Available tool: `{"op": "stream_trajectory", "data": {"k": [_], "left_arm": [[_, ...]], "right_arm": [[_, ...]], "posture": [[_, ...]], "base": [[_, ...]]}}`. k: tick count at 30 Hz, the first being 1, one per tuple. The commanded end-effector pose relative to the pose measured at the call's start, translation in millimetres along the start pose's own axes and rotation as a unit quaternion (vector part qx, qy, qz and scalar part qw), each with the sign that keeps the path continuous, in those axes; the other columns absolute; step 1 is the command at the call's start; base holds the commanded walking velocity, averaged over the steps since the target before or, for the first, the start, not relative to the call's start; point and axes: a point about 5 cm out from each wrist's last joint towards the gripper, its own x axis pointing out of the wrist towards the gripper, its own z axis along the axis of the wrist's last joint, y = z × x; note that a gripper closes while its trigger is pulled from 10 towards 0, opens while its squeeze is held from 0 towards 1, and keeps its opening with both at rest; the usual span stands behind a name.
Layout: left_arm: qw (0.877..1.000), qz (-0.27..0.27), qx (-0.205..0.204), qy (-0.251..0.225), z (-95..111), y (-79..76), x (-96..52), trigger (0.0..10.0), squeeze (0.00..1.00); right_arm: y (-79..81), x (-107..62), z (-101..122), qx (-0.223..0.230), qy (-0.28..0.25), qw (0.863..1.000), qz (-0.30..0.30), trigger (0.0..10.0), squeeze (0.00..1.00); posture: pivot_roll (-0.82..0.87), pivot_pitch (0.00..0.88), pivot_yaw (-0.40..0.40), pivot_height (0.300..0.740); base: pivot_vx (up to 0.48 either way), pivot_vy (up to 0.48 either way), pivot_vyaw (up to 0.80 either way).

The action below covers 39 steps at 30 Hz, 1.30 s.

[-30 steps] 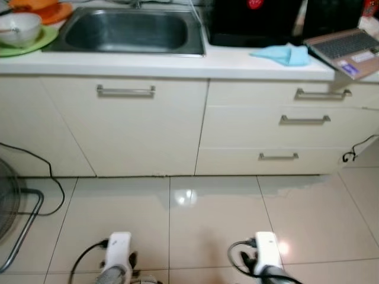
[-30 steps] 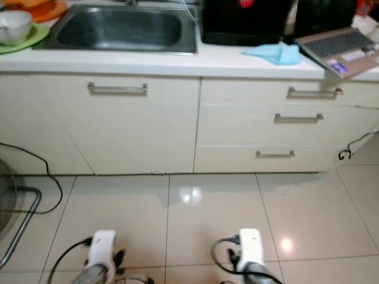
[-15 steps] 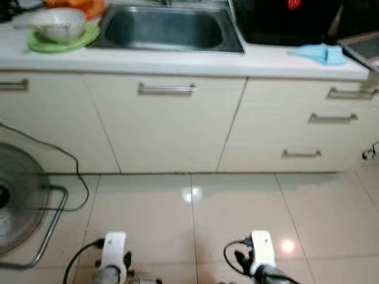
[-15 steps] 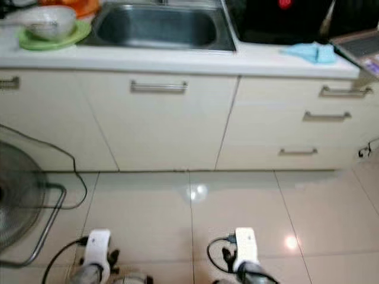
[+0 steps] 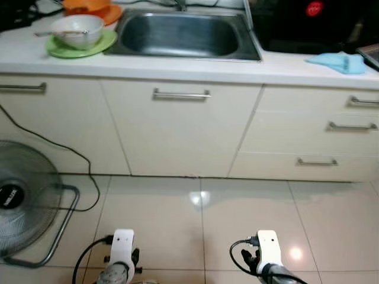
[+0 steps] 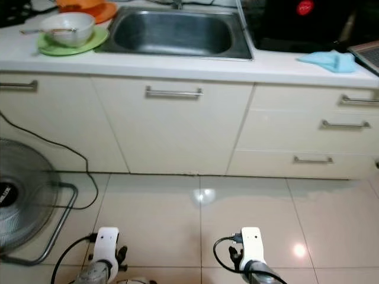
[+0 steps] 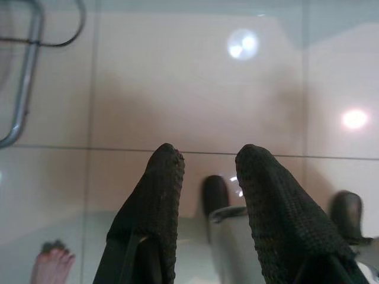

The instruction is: Kitchen organization

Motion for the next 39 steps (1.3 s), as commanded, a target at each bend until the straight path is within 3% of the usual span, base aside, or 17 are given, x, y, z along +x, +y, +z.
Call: {"op": "stream_trajectory", "data": {"k": [1, 33, 39], "left_arm": [[1.0, 0.005, -0.001, 0.008, -4.0, 0.8, -0.8, 10.0, 0.0], [1.0, 0.012, -0.01, 0.01, -5.0, 3.3, -1.0, 10.0, 0.0], [1.0, 0.004, -0.009, 0.005, -4.0, 1.9, -1.0, 10.0, 0.0]], "right_arm": [[0.0, -0.4, -2.0, -0.006, 0.005, 1.0, 0.002, 10.0, 0.0], [1.5, -0.3, -3.6, 0.004, 0.007, 1.0, 0.0, 10.0, 0.0], [2.3, -0.3, -4.1, 0.005, 0.008, 1.0, 0.0, 10.0, 0.0]], "posture": [[0.1, 0.074, -0.007, 0.74], [0.11, 0.1, -0.008, 0.74], [0.11, 0.103, -0.008, 0.74]], "base": [[0.368, 0.307, 0.0], [0.364, 0.312, 0.0], [0.041, 0.041, 0.0]]}}
